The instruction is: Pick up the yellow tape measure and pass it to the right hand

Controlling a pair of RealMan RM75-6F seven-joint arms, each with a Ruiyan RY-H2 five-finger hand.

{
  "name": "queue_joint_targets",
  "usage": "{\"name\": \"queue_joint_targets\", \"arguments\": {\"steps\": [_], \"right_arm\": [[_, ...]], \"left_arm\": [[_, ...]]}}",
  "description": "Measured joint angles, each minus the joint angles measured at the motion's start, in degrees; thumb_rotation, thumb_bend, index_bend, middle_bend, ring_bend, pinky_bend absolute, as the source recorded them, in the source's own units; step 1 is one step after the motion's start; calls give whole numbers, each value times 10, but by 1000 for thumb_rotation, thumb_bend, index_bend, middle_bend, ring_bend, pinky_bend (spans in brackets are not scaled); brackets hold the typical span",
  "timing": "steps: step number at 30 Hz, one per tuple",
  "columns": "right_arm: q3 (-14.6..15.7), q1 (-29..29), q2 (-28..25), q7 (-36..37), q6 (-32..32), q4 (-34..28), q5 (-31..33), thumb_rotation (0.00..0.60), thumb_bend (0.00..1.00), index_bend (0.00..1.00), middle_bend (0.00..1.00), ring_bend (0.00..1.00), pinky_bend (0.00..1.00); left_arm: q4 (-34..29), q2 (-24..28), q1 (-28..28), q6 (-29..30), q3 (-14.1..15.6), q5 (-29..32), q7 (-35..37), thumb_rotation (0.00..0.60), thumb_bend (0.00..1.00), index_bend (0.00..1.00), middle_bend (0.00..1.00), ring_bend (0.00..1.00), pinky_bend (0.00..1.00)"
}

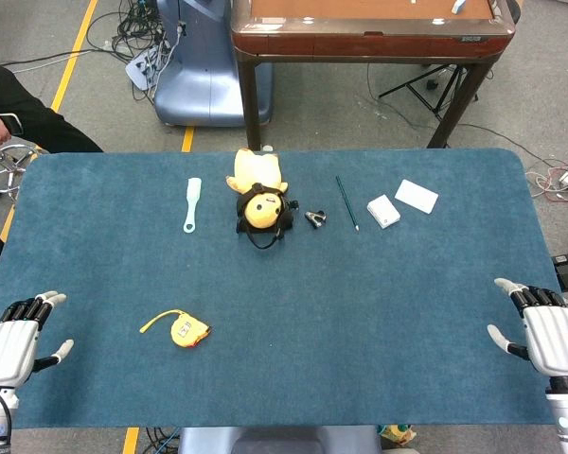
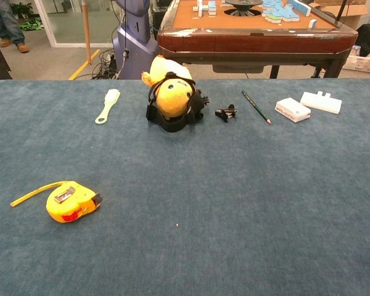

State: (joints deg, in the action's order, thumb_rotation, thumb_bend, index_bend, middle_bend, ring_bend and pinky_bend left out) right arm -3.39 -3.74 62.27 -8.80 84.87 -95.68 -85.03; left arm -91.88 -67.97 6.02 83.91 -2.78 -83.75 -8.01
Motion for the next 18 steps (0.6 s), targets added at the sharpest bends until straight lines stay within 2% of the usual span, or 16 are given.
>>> {"name": "queue_joint_targets", "arguments": {"steps": [9,18], "right_arm": [[-17,-4,-26,9,7,-21,4,600,299,237,347,310,291],[-49,-17,-70,-5,11,-56,29,600,299,237,347,310,291]], "left_arm": [[7,-3,12,-16,2,-11,20,600,201,219,205,194,168],[30,-16,65,-77,3,-46,52,600,202,211,194,147,152]]}}
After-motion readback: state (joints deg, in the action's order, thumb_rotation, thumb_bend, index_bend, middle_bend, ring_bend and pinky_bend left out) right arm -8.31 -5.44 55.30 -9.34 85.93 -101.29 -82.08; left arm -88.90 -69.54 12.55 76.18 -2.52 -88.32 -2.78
